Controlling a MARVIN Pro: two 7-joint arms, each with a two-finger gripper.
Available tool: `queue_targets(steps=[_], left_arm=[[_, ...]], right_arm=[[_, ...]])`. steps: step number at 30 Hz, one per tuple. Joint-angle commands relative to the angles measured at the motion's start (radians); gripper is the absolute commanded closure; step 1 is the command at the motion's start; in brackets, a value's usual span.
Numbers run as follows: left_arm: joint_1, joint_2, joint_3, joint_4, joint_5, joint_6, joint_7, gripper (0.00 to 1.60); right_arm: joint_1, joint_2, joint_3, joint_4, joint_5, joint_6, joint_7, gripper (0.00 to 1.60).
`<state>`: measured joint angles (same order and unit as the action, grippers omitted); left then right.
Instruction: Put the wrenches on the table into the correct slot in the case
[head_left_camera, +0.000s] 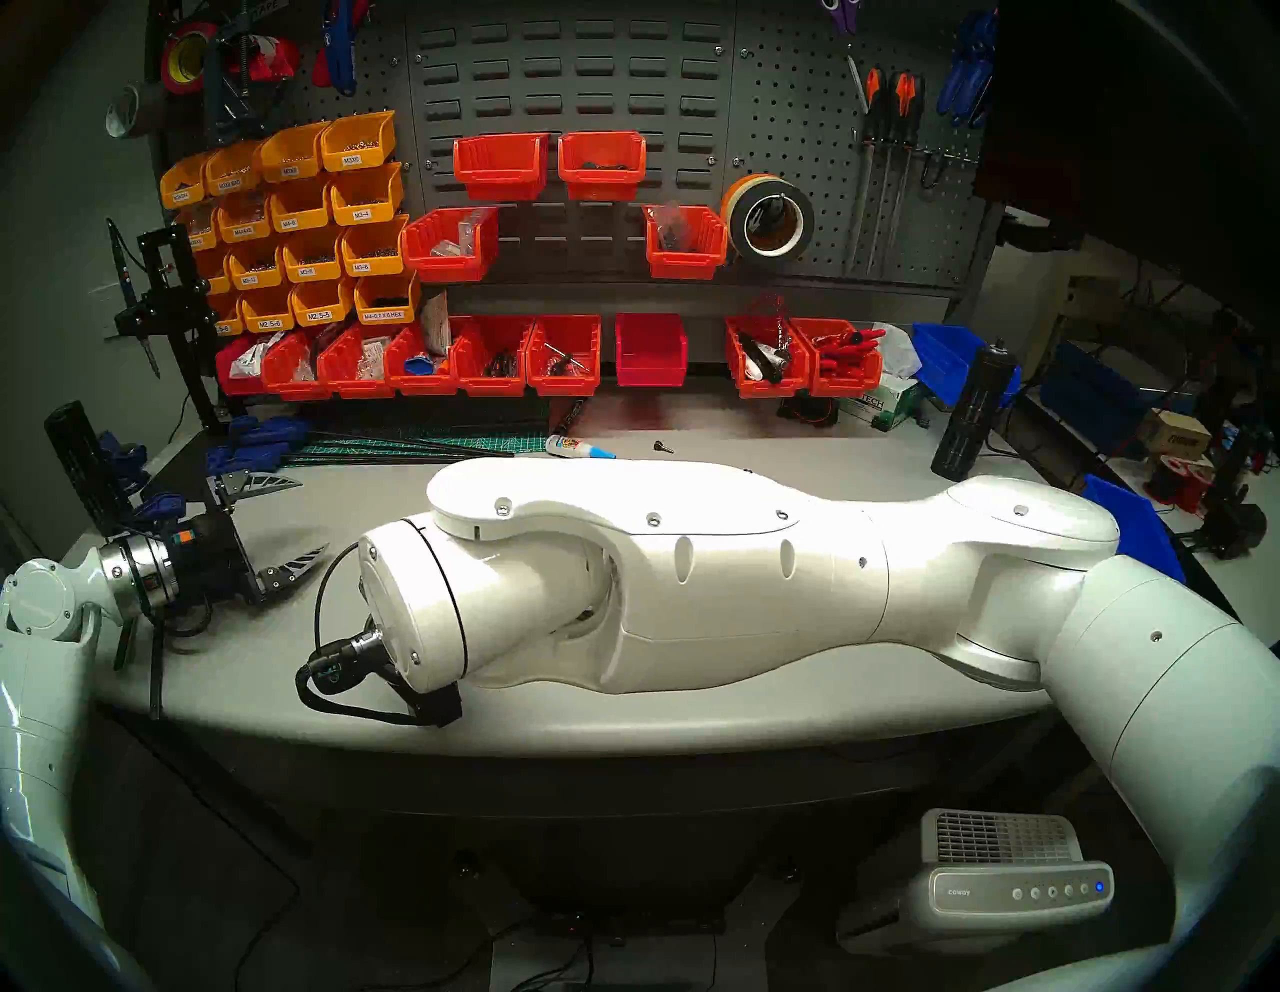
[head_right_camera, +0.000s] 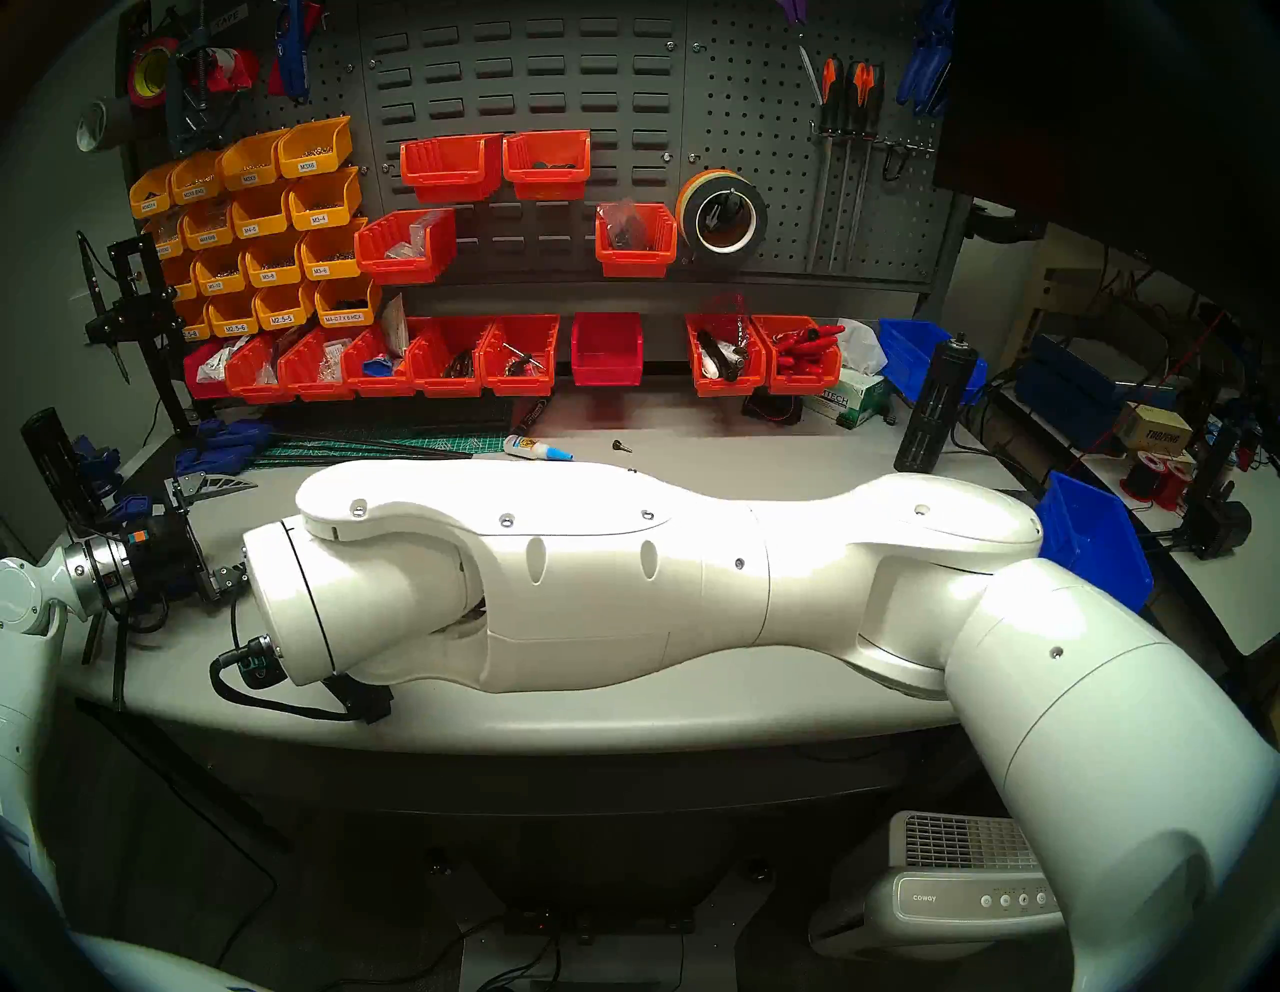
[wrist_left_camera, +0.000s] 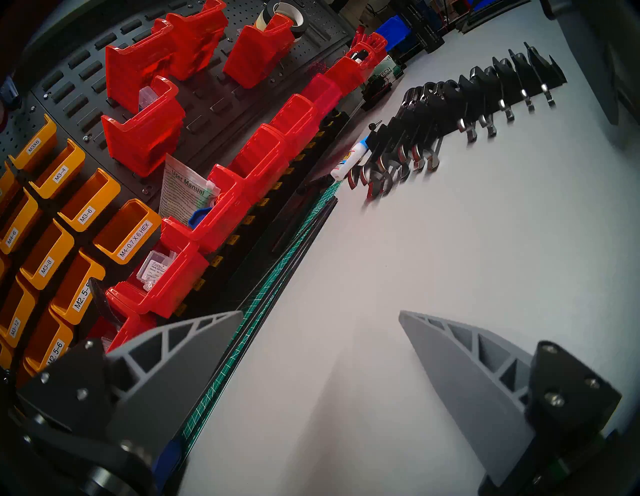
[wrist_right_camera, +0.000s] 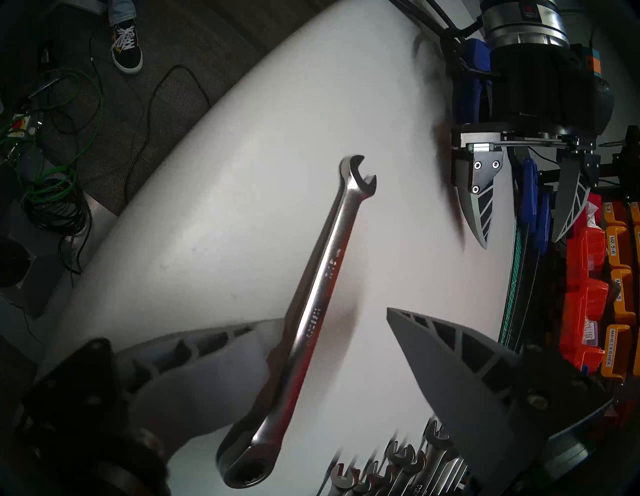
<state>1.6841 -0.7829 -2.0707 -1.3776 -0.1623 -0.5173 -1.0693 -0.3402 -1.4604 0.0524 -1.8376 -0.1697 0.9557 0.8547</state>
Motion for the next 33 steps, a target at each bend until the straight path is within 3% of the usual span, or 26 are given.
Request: queue_targets(steps=[1,18,33], left_arm=[[-0.017,0.011,-0.015,-0.011,-0.010,0.001,0.005,0.00],[-0.017,0.011,-0.015,-0.011,-0.010,0.001,0.005,0.00],[-0.017,0.011,-0.015,-0.011,-0.010,0.000,0.005,0.00]], right_arm=[[-0.038,0.011,-0.057,0.090,-0.010,0.004,-0.004,0.00],[-0.042,0.002,-0.041,0.110,-0.023,0.004,-0.014,0.00],[-0.073,0.058,-0.017,0.080,-0.015,0.004,-0.036,0.00]])
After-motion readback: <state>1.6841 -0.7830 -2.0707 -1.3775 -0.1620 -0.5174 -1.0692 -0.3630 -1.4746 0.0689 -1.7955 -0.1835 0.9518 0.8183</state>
